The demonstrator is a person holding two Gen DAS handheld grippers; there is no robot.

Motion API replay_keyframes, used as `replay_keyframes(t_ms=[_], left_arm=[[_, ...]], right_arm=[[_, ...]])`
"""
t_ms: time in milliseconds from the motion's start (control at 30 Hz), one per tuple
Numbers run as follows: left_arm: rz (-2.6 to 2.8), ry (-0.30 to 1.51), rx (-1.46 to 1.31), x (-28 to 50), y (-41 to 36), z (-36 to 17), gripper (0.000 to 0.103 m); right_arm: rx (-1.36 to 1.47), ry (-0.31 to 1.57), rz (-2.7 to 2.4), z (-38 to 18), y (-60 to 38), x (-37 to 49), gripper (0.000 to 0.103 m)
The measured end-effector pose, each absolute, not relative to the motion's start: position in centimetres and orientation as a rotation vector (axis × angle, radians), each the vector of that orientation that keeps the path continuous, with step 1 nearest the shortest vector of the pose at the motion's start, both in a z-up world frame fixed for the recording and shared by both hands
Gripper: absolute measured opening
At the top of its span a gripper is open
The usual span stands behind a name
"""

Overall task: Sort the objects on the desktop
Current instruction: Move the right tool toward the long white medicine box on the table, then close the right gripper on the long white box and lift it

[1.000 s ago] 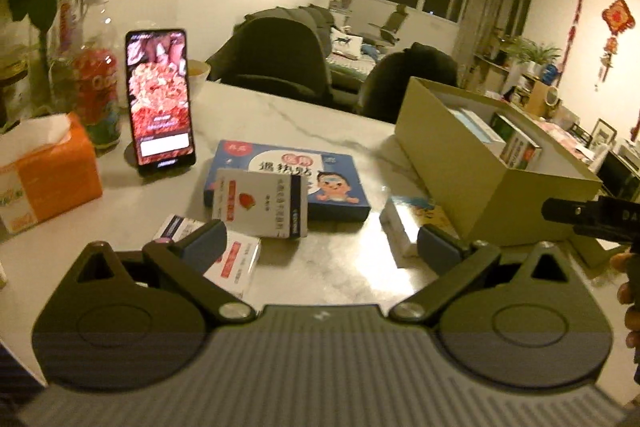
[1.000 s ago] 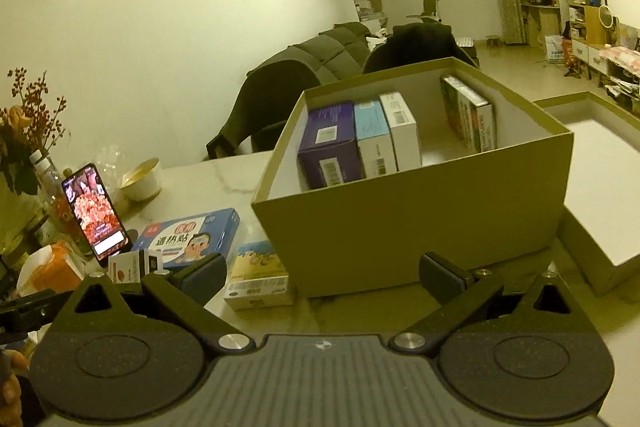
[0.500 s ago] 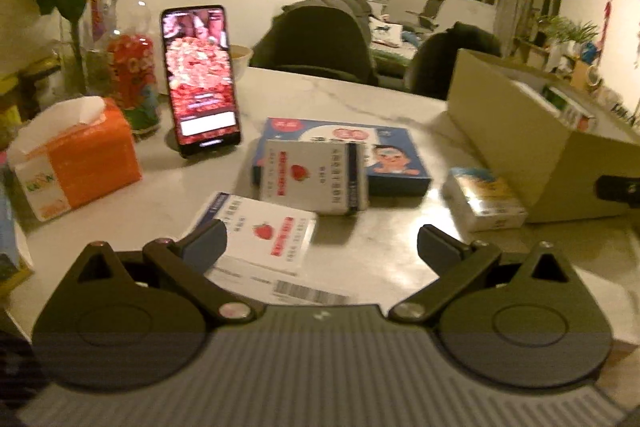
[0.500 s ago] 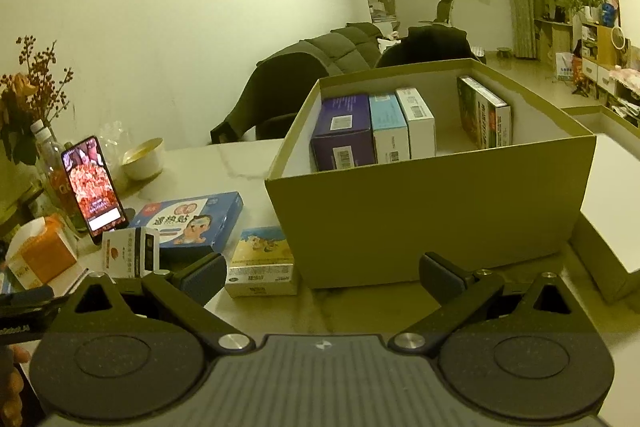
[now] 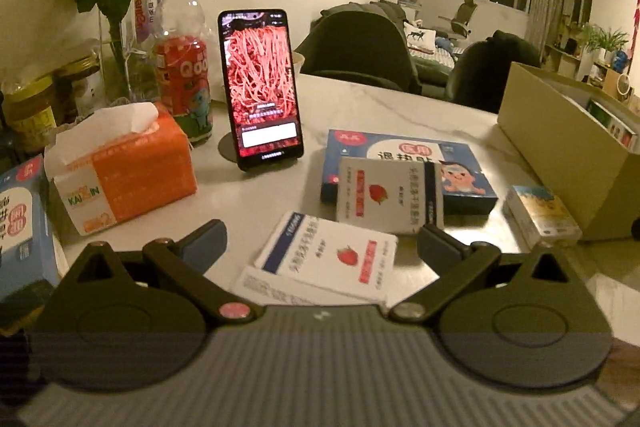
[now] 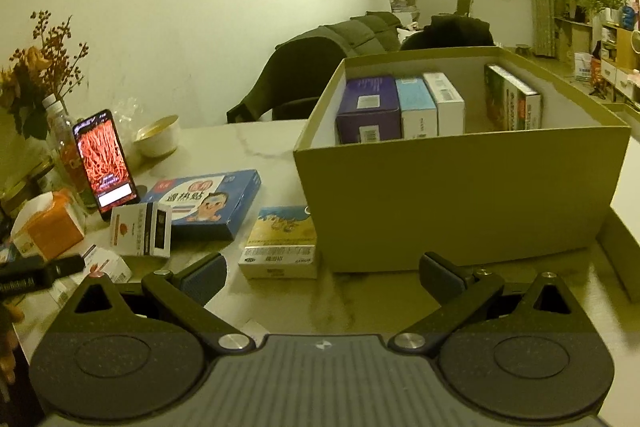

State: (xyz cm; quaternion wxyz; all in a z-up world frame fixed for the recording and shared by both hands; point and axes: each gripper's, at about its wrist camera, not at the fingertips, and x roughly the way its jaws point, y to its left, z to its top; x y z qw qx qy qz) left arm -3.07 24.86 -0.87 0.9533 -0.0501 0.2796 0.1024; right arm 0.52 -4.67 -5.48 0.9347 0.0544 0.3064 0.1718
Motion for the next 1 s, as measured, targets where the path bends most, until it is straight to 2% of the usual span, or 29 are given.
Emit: replay_keyframes(t_ms=[333,733,1000], left_arm=[[0.131,0.548,-0.157,-4.3,22.9,-0.8,0.103],[0.169,0.523,-0.227,-8.1,21.6,-1.5,0.103],[0.102,0.54,-0.236,-8.0,20.0,-1.6,0.103]], right_arm=[[0.082,0.65,0.37,-6.0,-6.1,0.2,0.103],[-0.034,0.821,0.573,-8.2,-6.2,-3.6,0.103],[-0.112,0.856,0.56,-8.9,-6.1,-4.2,0.102]])
